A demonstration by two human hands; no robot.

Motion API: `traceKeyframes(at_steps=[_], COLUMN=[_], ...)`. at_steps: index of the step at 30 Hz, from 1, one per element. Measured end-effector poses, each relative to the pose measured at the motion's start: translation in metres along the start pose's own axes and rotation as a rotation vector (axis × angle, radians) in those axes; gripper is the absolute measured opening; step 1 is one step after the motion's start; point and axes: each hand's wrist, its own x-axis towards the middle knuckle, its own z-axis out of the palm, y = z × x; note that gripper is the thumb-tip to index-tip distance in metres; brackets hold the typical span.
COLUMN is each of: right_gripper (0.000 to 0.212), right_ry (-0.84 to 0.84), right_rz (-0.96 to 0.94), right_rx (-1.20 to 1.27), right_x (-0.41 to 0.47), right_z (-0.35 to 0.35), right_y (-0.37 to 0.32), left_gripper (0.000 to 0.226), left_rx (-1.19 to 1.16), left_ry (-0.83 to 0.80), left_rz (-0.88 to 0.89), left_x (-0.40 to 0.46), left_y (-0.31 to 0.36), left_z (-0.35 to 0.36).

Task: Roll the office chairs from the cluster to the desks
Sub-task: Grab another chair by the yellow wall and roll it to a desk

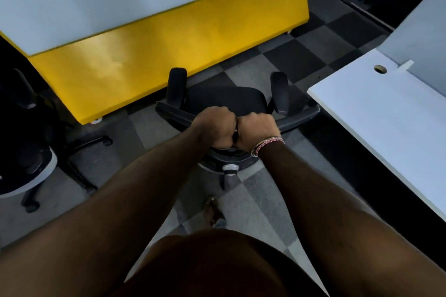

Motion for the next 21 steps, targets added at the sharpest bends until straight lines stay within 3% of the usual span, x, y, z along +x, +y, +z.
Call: traceKeyframes(at_steps=[12, 21], right_gripper=[0.027, 0.031], right_ry=[-0.021, -0.051], right_rz=[0.149, 0.335], right_rx=[0.026, 0.020], right_x=[-0.175, -0.258], right_z=[-0.002, -0.004], right_y=[-0.065, -0.134], left_gripper=[0.039, 0.018], left_rx=[0.017, 0.083], left_ry=[-0.003, -0.096], left_rz=[0.134, 0.283], left_x=[-0.132, -0.214], left_y=[0.093, 0.117], left_z=[0.024, 0.032])
